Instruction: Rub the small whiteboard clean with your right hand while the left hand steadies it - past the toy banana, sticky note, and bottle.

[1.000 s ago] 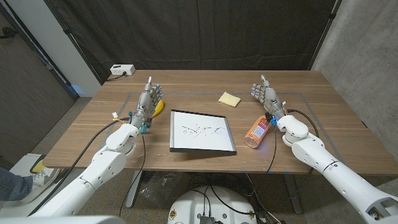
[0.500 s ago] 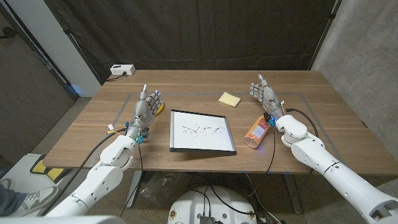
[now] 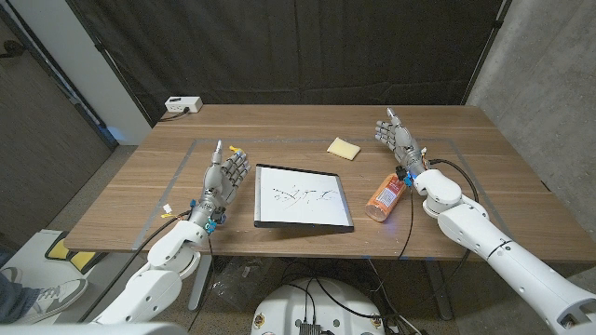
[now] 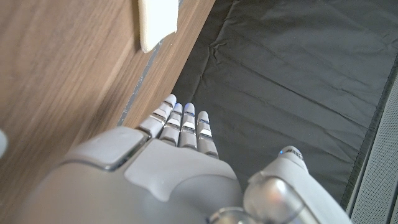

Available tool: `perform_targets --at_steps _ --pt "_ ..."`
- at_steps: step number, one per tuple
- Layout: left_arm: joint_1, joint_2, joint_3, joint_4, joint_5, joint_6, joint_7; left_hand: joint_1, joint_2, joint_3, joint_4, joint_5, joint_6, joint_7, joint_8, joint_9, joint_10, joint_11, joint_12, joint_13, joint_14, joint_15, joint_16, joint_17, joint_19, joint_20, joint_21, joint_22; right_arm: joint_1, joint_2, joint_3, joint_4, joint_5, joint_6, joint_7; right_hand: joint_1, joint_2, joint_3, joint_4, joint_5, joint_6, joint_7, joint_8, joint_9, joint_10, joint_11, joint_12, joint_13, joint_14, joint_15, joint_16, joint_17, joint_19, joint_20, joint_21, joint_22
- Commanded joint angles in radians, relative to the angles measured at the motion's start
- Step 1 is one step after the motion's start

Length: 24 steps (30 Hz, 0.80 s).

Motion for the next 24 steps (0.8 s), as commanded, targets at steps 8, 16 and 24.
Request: perform_targets --at_steps 8,16,24 --pt "0.25 0.038 -0.12 -0.235 -0.188 0.11 0.08 0.06 0.037 0.016 -0.024 -0.025 -0.059 0.023 -0.011 0.009 -0.005 0.049 -0.001 0.008 0.04 0.053 0.01 0.007 0.079 0.085 0.022 0.003 0.002 -0.016 -0.009 -0.027 0.0 -0.047 0.006 0.012 0.0 0.0 -0.007 0.0 0.008 -0.008 0.004 0.004 0.009 0.001 0.004 0.003 0.012 -0.002 0.007 0.002 0.007 -0.001 0.005 0.006" --pt "0.35 0.031 -0.186 -0.335 -0.251 0.169 0.177 0.103 0.056 0.027 -0.042 -0.048 -0.076 0.057 -0.008 0.011 0.005 0.067 0.0 0.009 0.089 0.077 0.013 0.006 0.163 0.15 0.041 0.003 -0.005 -0.028 -0.006 -0.054 0.003 -0.073 -0.002 0.014 0.002 0.0 -0.009 -0.002 0.01 -0.009 0.005 0.005 0.013 0.0 0.005 0.004 0.015 -0.001 0.007 0.003 0.007 0.002 0.004 0.006" --pt "0.408 0.043 -0.263 -0.4 -0.333 0.268 0.222 0.166 0.074 0.047 -0.073 -0.079 -0.044 0.088 0.007 0.012 0.03 0.085 0.005 0.009 0.134 0.087 0.014 0.005 0.261 0.197 0.062 0.0 -0.001 -0.032 -0.011 -0.063 -0.013 -0.082 -0.013 0.016 0.003 0.001 -0.01 -0.003 0.013 -0.013 0.005 0.005 0.016 -0.002 0.006 0.004 0.016 -0.001 0.007 0.003 0.007 0.003 0.004 0.006"
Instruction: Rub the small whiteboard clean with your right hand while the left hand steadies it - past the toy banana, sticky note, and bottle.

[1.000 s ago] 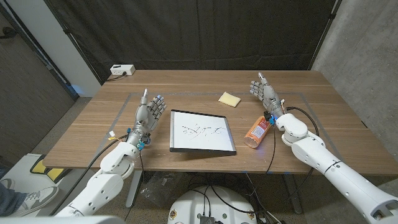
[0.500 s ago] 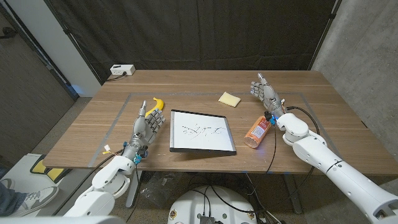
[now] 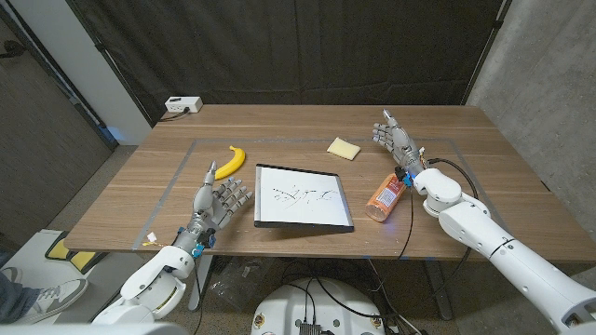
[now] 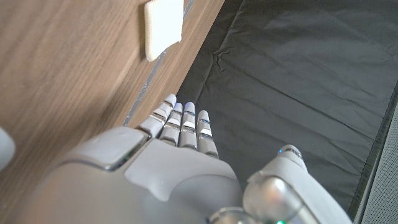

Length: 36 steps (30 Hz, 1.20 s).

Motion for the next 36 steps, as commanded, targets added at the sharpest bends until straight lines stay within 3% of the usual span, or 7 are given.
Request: perform_targets --at_steps 1,7,13,27,32,36 --pt "0.108 0.013 -0.109 -0.115 -0.132 0.132 0.07 0.035 0.004 0.01 -0.019 -0.015 0.029 0.058 0.015 0.002 0.021 0.015 0.008 0.004 0.025 0.007 0.005 0.002 0.051 0.019 0.011 0.001 0.002 -0.011 -0.008 -0.021 -0.025 -0.021 -0.021 0.012 -0.001 0.005 -0.006 -0.003 0.008 -0.007 0.005 0.005 0.009 -0.002 0.006 0.004 0.007 0.0 0.007 0.003 0.007 0.004 0.004 0.001" --pt "0.083 0.014 -0.11 -0.111 -0.146 0.185 0.083 0.065 0.002 0.016 -0.037 -0.021 0.058 0.08 0.023 0.002 0.04 0.028 0.012 0.003 0.041 0.014 0.003 0.001 0.071 0.023 0.009 0.0 0.001 -0.009 -0.009 -0.025 -0.034 -0.04 -0.041 0.014 0.0 0.006 -0.007 -0.004 0.007 -0.012 0.005 0.005 0.008 -0.003 0.005 0.004 0.008 -0.001 0.007 0.003 0.007 0.005 0.004 0.001" --pt "0.086 0.005 -0.123 -0.128 -0.133 0.203 0.106 0.078 0.003 0.02 -0.044 -0.022 0.063 0.086 0.023 0.002 0.04 0.027 0.01 0.003 0.044 0.017 0.001 0.001 0.071 0.016 0.005 0.0 0.008 -0.004 -0.012 -0.014 -0.033 -0.046 -0.039 0.016 0.001 0.006 -0.008 -0.005 0.006 -0.015 0.004 0.005 0.009 -0.004 0.005 0.004 0.01 0.0 0.007 0.003 0.007 0.006 0.003 0.001" --pt "0.088 0.001 -0.157 -0.161 -0.135 0.272 0.158 0.102 0.012 0.03 -0.056 -0.025 0.057 0.089 0.017 0.003 0.027 0.027 0.002 0.003 0.036 0.014 -0.006 0.002 0.06 0.01 -0.007 0.0 0.02 0.009 -0.022 0.002 -0.036 -0.051 -0.043 0.018 0.002 0.006 -0.01 -0.007 0.004 -0.015 0.003 0.005 0.01 -0.004 0.004 0.005 0.011 0.0 0.007 0.003 0.008 0.01 0.003 0.002" --pt "0.075 -0.005 -0.146 -0.151 -0.138 0.28 0.14 0.11 0.017 0.033 -0.059 -0.027 0.068 0.079 0.02 0.003 0.036 0.01 0.004 0.004 0.031 0.011 -0.009 0.003 0.057 0.011 -0.011 0.001 0.014 0.008 -0.017 -0.004 -0.035 -0.05 -0.05 0.019 0.003 0.006 -0.011 -0.007 0.004 -0.016 0.002 0.005 0.011 -0.005 0.004 0.005 0.01 0.001 0.006 0.003 0.009 0.011 0.003 0.002" --pt "0.064 -0.006 -0.137 -0.141 -0.15 0.293 0.137 0.134 0.061 0.058 -0.062 -0.031 0.081 0.072 0.022 0.003 0.048 0.003 0.007 0.004 0.029 0.006 -0.01 0.005 0.054 0.014 -0.017 0.003 0.01 0.006 -0.016 -0.007 -0.032 -0.051 -0.049 0.02 0.003 0.006 -0.011 -0.008 0.004 -0.016 0.002 0.005 0.012 -0.005 0.004 0.005 0.012 0.001 0.007 0.003 0.009 0.011 0.003 0.002"
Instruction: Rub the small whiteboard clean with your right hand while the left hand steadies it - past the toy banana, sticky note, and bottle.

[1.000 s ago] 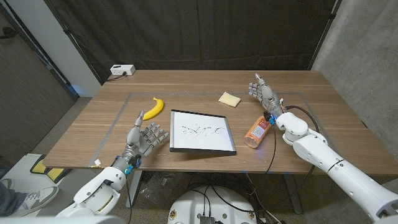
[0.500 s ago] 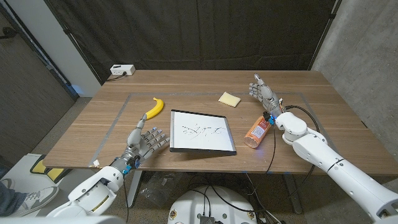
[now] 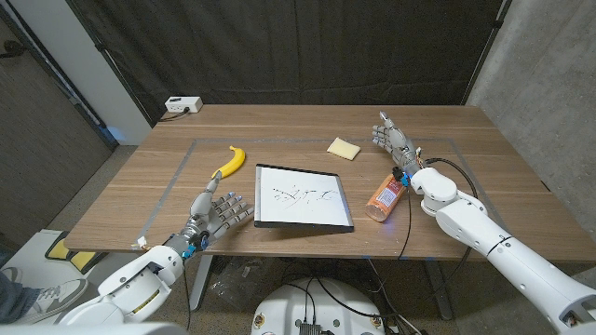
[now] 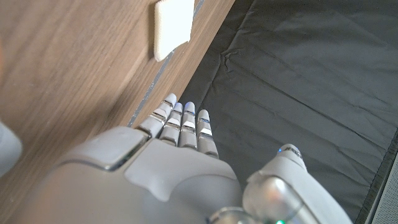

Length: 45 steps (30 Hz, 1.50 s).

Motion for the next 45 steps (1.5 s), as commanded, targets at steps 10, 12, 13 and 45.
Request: perform_targets --at_steps 10,12,13,45 --pt "-0.047 0.016 0.022 0.007 -0.006 0.079 0.038 0.077 0.075 0.069 -0.03 -0.009 0.057 0.058 0.012 0.004 0.041 -0.016 0.007 0.004 0.013 -0.014 0.0 0.003 0.001 -0.005 -0.015 0.004 -0.014 -0.006 0.006 -0.018 0.002 -0.008 -0.012 0.017 0.0 0.002 -0.008 -0.004 0.003 -0.007 0.002 0.005 0.009 -0.002 0.004 0.005 0.013 0.001 0.007 0.003 0.006 0.008 0.003 0.002" --pt "-0.058 0.022 0.027 0.014 -0.012 0.088 0.028 0.081 0.068 0.069 -0.034 -0.013 0.066 0.057 0.015 0.004 0.05 -0.016 0.009 0.004 0.022 -0.012 0.002 0.003 0.008 -0.01 -0.014 0.004 -0.015 -0.007 0.007 -0.019 0.004 -0.009 -0.009 0.017 0.0 0.002 -0.008 -0.004 0.003 -0.007 0.002 0.005 0.009 -0.002 0.004 0.005 0.013 0.001 0.006 0.003 0.006 0.008 0.003 0.002" --pt "-0.065 0.023 0.031 0.018 -0.015 0.09 0.025 0.082 0.067 0.069 -0.035 -0.014 0.069 0.057 0.015 0.004 0.052 -0.015 0.009 0.004 0.025 -0.013 0.003 0.002 0.012 -0.013 -0.013 0.004 -0.015 -0.008 0.006 -0.019 0.003 -0.007 -0.007 0.017 0.0 0.002 -0.009 -0.004 0.004 -0.007 0.003 0.005 0.009 -0.002 0.004 0.005 0.013 0.001 0.006 0.003 0.006 0.008 0.003 0.002" --pt "-0.308 0.106 0.141 0.045 -0.163 0.228 0.208 0.194 0.056 0.117 -0.099 -0.025 0.191 0.076 0.025 0.003 0.18 -0.022 0.022 0.005 0.164 -0.048 0.012 0.001 0.206 0.009 0.024 0.001 -0.047 -0.029 0.021 -0.026 0.036 -0.021 0.002 0.02 0.003 0.0 -0.012 -0.007 0.005 -0.007 0.002 0.006 0.019 -0.003 0.005 0.006 0.025 0.0 0.009 0.004 0.01 0.013 0.003 0.003"
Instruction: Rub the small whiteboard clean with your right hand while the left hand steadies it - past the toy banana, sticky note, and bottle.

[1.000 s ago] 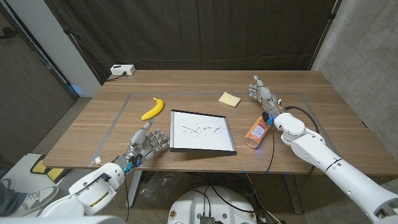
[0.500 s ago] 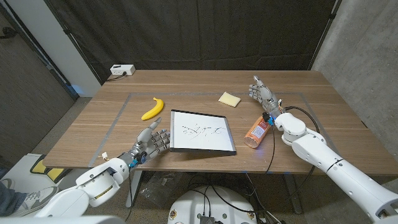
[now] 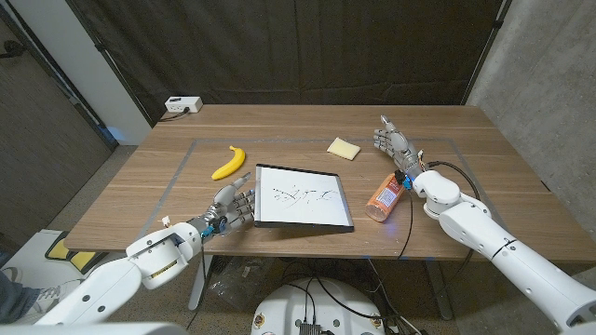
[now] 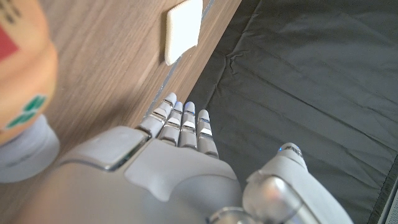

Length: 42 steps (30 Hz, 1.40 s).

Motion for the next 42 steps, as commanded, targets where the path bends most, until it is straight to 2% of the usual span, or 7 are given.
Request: perform_targets --at_steps 1,15,19,26,35,38,42 --pt "-0.079 0.04 0.046 -0.004 -0.026 0.04 0.076 0.014 0.006 0.013 -0.005 -0.001 0.014 0.065 0.003 0.004 0.012 0.007 0.0 0.006 0.017 -0.002 0.006 0.002 0.032 0.009 0.009 0.001 -0.018 -0.008 0.008 -0.006 0.01 0.0 -0.004 0.01 0.003 0.002 -0.002 -0.004 0.005 -0.008 0.002 0.006 0.013 0.003 0.005 0.006 0.009 0.002 0.004 0.004 0.002 0.007 0.003 0.003" --pt "-0.126 0.082 0.069 -0.037 -0.063 0.079 0.217 0.106 0.039 0.076 -0.025 0.009 0.076 0.07 0.006 0.005 0.079 0.011 0.005 0.007 0.081 -0.002 0.011 0.004 0.102 0.02 0.008 -0.002 -0.033 -0.012 0.011 -0.001 0.018 0.019 0.006 0.01 0.004 0.001 -0.003 -0.005 0.006 -0.008 0.002 0.006 0.017 0.003 0.006 0.006 0.012 0.002 0.004 0.004 0.005 0.007 0.004 0.003" --pt "-0.146 0.088 0.082 -0.039 -0.074 0.083 0.232 0.146 0.049 0.11 -0.028 0.015 0.097 0.07 0.006 0.005 0.096 0.008 0.003 0.008 0.099 0.001 0.01 0.005 0.114 0.021 0.001 -0.003 -0.038 -0.011 0.015 -0.003 0.021 0.02 0.0 0.01 0.004 0.001 -0.003 -0.005 0.007 -0.008 0.002 0.006 0.02 0.002 0.007 0.006 0.016 0.001 0.006 0.004 0.008 0.008 0.004 0.003" --pt "-0.198 0.095 0.122 -0.02 -0.065 0.081 0.208 0.168 0.051 0.13 -0.027 0.018 0.106 0.071 0.004 0.006 0.108 0.009 0.002 0.008 0.114 -0.004 0.011 0.006 0.127 0.019 -0.003 -0.004 -0.044 -0.012 0.02 0.002 0.026 0.029 0.002 0.011 0.005 0.001 -0.004 -0.006 0.007 -0.009 0.002 0.006 0.023 0.002 0.008 0.006 0.018 -0.001 0.006 0.004 0.009 0.01 0.005 0.003" --pt "-0.261 0.099 0.176 -0.027 -0.042 0.089 0.273 0.189 0.053 0.158 -0.017 0.02 0.136 0.072 0.006 0.006 0.14 0.008 0.005 0.009 0.154 -0.004 0.018 0.008 0.156 0.017 -0.005 -0.005 -0.057 -0.011 0.034 0.01 0.042 0.039 0.0 0.011 0.005 0.0 -0.004 -0.006 0.006 -0.011 0.002 0.006 0.025 0.001 0.008 0.006 0.02 0.0 0.006 0.004 0.01 0.01 0.005 0.003" --pt "-0.272 0.092 0.191 -0.028 -0.046 0.087 0.298 0.226 0.06 0.201 -0.016 0.025 0.165 0.072 0.007 0.008 0.173 0.012 0.007 0.009 0.195 -0.01 0.022 0.008 0.202 0.004 -0.001 -0.004 -0.06 -0.014 0.037 0.013 0.04 0.051 0.002 0.011 0.005 0.0 -0.005 -0.006 0.006 -0.011 0.002 0.006 0.026 0.001 0.008 0.007 0.021 0.0 0.006 0.004 0.011 0.011 0.005 0.003" --pt "-0.283 0.082 0.206 -0.031 -0.068 0.087 0.34 0.32 0.072 0.32 -0.01 0.041 0.239 0.072 0.012 0.011 0.252 0.025 0.009 0.008 0.293 -0.012 0.032 0.01 0.277 -0.045 -0.001 -0.004 -0.067 -0.016 0.042 0.016 0.041 0.065 0.006 0.011 0.006 0.0 -0.005 -0.006 0.008 -0.013 0.002 0.006 0.028 0.001 0.008 0.007 0.023 0.001 0.006 0.005 0.012 0.011 0.005 0.003"
